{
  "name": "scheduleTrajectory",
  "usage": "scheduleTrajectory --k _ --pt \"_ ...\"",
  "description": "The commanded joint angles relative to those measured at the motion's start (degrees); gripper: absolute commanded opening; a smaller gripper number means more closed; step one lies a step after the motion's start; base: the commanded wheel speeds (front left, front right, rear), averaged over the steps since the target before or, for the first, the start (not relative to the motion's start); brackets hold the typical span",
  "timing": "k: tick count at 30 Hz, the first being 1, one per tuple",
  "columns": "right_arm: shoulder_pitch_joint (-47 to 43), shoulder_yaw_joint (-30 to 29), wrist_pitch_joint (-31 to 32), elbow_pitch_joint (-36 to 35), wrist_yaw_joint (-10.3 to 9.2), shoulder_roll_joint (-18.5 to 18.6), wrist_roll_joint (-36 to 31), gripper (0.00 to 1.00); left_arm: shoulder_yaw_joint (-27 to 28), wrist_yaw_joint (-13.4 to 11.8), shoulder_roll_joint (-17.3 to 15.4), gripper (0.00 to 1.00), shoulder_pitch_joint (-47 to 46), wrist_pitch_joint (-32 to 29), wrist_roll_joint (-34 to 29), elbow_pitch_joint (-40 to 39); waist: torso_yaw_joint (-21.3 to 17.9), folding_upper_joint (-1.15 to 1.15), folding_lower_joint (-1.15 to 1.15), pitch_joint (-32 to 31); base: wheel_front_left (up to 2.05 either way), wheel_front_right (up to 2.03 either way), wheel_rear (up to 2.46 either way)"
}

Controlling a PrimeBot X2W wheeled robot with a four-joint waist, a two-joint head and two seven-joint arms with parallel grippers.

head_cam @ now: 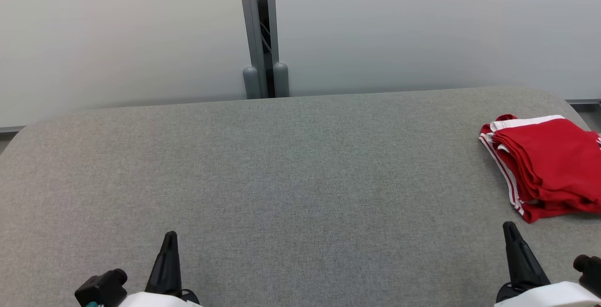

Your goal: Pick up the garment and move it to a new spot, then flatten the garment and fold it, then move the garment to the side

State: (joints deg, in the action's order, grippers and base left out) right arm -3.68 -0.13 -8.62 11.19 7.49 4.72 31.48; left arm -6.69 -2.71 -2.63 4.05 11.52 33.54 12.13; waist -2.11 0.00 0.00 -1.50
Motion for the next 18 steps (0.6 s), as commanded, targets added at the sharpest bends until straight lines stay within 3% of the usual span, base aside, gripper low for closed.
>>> scheduleTrajectory --k 1,18 --pt "1.81 -0.77 0.71 -0.48 0.01 0.63 2.61 0.0 0.43 0.72 -0.34 0.0 -2.12 -0.36 2.55 -0.51 0.03 0.0 0.0 0.03 0.0 0.0 0.0" --pt "4.45 -3.2 5.12 1.09 0.01 0.6 15.99 0.0 1.51 2.89 -0.49 0.0 -4.71 -2.63 15.62 0.38 0.35 0.0 0.0 0.31 0.0 0.0 0.0"
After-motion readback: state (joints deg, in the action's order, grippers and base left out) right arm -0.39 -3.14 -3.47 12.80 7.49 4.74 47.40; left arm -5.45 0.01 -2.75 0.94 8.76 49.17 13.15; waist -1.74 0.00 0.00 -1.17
